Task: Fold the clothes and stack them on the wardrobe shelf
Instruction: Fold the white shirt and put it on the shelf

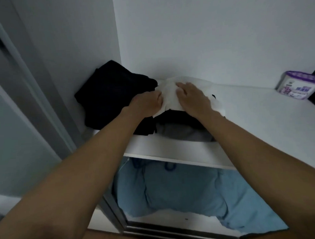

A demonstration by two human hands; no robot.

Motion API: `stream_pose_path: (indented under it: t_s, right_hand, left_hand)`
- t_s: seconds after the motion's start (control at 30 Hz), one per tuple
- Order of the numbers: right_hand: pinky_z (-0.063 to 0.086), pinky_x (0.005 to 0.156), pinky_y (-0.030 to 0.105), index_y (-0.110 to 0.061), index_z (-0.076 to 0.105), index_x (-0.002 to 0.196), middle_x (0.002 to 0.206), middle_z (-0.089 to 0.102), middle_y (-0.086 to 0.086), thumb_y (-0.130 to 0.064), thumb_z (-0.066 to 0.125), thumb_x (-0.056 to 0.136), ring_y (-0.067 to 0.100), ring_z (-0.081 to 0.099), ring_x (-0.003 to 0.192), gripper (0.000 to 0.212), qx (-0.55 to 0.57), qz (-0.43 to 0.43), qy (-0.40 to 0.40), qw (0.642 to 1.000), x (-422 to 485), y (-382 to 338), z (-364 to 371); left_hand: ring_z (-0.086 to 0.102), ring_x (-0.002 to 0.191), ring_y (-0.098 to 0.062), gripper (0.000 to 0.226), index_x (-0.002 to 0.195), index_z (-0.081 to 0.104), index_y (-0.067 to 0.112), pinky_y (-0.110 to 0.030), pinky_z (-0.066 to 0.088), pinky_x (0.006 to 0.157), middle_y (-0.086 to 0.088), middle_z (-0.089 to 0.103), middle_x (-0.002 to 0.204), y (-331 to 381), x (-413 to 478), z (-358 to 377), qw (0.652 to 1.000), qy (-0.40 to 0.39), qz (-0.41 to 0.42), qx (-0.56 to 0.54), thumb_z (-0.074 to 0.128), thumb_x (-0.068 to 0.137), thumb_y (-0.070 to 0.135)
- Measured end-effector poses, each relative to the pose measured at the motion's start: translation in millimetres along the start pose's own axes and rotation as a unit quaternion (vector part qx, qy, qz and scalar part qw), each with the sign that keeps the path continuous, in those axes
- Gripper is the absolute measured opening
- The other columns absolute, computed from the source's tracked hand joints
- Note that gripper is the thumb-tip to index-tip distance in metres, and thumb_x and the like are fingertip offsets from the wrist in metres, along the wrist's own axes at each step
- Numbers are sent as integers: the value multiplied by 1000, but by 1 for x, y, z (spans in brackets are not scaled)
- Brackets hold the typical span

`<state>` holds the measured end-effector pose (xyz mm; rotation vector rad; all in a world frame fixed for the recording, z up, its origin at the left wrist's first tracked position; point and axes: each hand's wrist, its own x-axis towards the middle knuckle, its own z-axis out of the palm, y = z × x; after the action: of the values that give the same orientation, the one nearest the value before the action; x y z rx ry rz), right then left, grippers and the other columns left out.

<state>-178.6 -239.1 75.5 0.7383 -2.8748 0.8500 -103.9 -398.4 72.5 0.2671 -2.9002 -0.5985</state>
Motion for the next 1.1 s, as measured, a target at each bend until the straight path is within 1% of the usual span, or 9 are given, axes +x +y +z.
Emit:
stream_pose_path:
  t_s: [0.03,0.1,0.2,0.27,0.37,0.5,0.63,0.83,1.1]
  right_hand:
    - [24,114,57,-38,42,146,156,37,1,-43,30,102,29,35,141,47,-49,6,-6,999,1,-3,-5]
    - [20,114,60,-32,43,145,158,32,6,-41,31,101,32,29,144,47,-127,-10,20,992,-2,-10,-11]
    - [10,115,64,-35,33,149,165,10,3,-50,35,100,31,8,151,52,-151,-84,20,985,-17,-18,2]
    - [9,115,65,-42,29,148,166,6,-2,-58,36,97,30,3,152,54,-140,-76,-7,987,-22,-12,13]
    - [18,115,63,-41,37,143,164,14,2,-59,39,94,31,12,149,52,-31,-33,37,998,-20,6,21]
    - [27,114,53,-37,45,139,160,25,5,-65,34,86,27,25,146,61,33,-42,95,994,-3,15,32]
    - [33,108,53,-32,48,136,157,30,7,-56,41,92,29,30,142,51,24,-55,130,990,31,22,40]
    - [40,102,53,-26,51,134,152,36,7,-50,49,94,35,38,133,47,-3,-55,147,988,96,32,50]
    - [38,101,53,-30,50,131,153,34,6,-54,46,93,34,37,134,46,-15,-64,134,989,160,50,56]
  left_hand:
    - [58,116,-32,33,122,59,8,-39,39,105,-13,63,124,-4,-5,-4,999,49,9,14,38,104,26]
    - [52,126,-25,34,126,59,11,-40,21,118,-8,61,133,-12,-16,-9,985,166,24,47,47,97,22]
    - [43,136,-26,38,123,62,11,-50,6,120,-8,59,136,-33,-32,-17,952,284,5,115,49,89,22]
    - [31,144,-32,43,129,59,14,-60,2,118,-9,50,146,-49,-35,-19,953,263,-63,136,47,92,30]
    - [16,148,-37,53,146,42,25,-68,2,116,-7,32,158,-66,-37,-3,970,158,-128,135,40,98,45]
    - [17,147,-37,56,148,38,29,-71,3,114,-6,33,158,-74,-16,12,966,149,-124,171,36,97,52]
    - [16,148,-37,56,149,38,30,-72,0,113,-6,32,158,-76,18,14,967,131,-137,172,35,98,52]
    - [12,149,-36,55,151,33,30,-72,-2,113,-6,28,160,-78,75,17,967,115,-146,173,34,99,49]
    - [9,150,-34,54,151,32,31,-71,-4,114,-5,26,160,-88,132,20,969,102,-149,166,35,100,47]
